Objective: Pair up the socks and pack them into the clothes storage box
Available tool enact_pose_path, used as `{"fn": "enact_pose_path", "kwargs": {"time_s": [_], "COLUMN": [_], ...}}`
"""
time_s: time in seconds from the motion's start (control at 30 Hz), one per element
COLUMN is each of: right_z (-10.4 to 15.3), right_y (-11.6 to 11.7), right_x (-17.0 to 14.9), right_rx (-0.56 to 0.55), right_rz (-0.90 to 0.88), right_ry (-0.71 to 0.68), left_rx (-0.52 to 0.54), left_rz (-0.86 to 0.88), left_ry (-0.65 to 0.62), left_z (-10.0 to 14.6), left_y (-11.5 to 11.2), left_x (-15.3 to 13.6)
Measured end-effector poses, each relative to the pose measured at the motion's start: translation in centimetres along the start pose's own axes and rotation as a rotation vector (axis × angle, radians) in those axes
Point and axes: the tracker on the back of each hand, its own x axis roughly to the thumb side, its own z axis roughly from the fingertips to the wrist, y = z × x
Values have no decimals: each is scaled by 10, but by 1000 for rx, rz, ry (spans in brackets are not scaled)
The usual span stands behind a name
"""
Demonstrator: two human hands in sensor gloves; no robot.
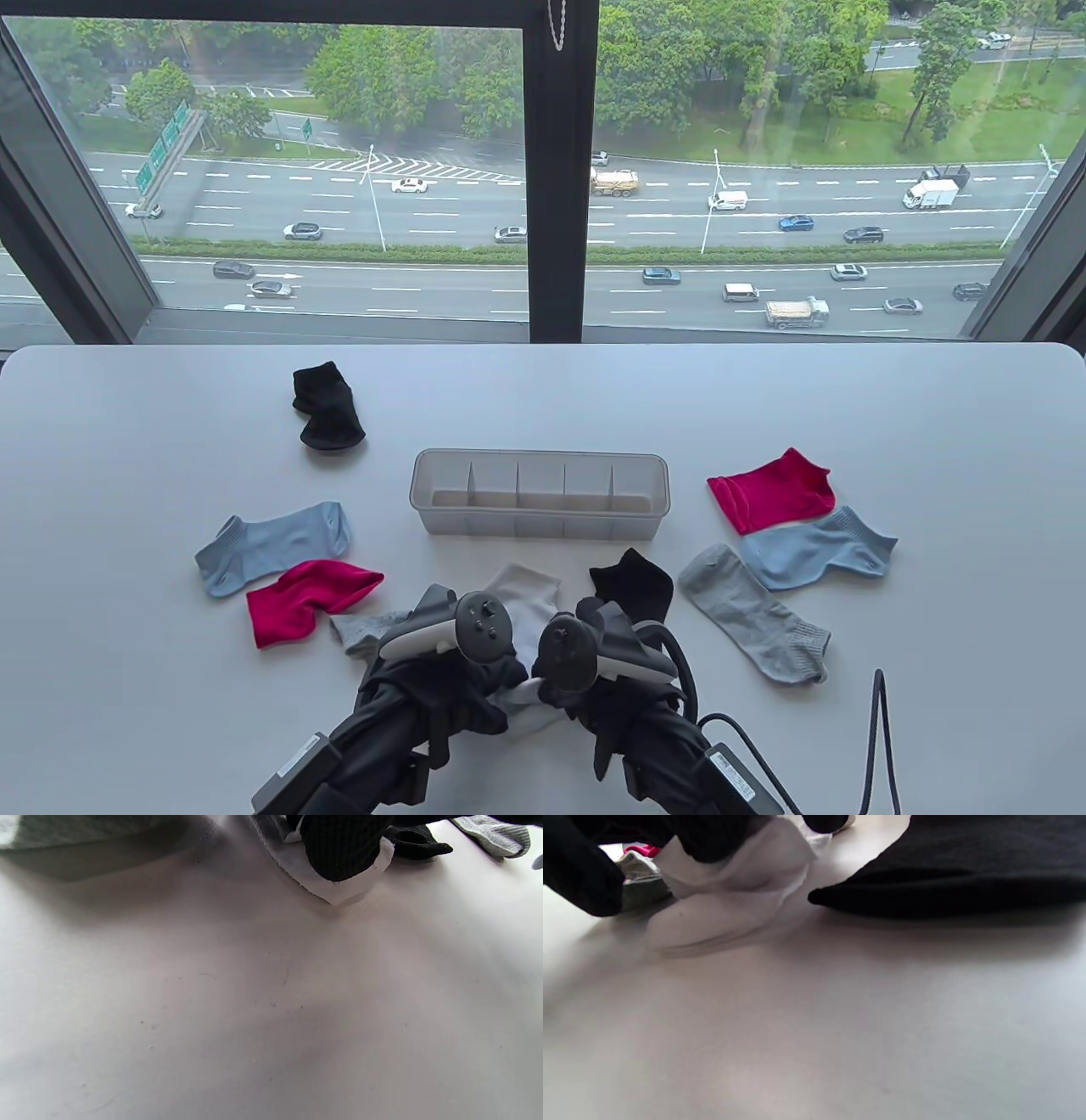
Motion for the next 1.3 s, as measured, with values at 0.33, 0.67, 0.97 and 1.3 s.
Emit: {"fn": "enact_pose_path", "kwargs": {"time_s": [0.33, 0.67, 0.97, 1.3], "right_z": [-5, 2, -1, 0], "right_y": [18, -1, 5, 0], "right_x": [8, -9, -4, -19], "right_rx": [204, -7, -63, -12], "right_rz": [209, -230, -85, -425], "right_ry": [43, -5, 54, -1], "left_rx": [48, 226, 181, 185], "left_rz": [64, 9, 177, 203], "left_ry": [-13, -5, -19, -94], "left_z": [-2, -3, 0, -1], "left_y": [1, 4, 5, 5], "left_x": [-5, -2, -12, -6]}}
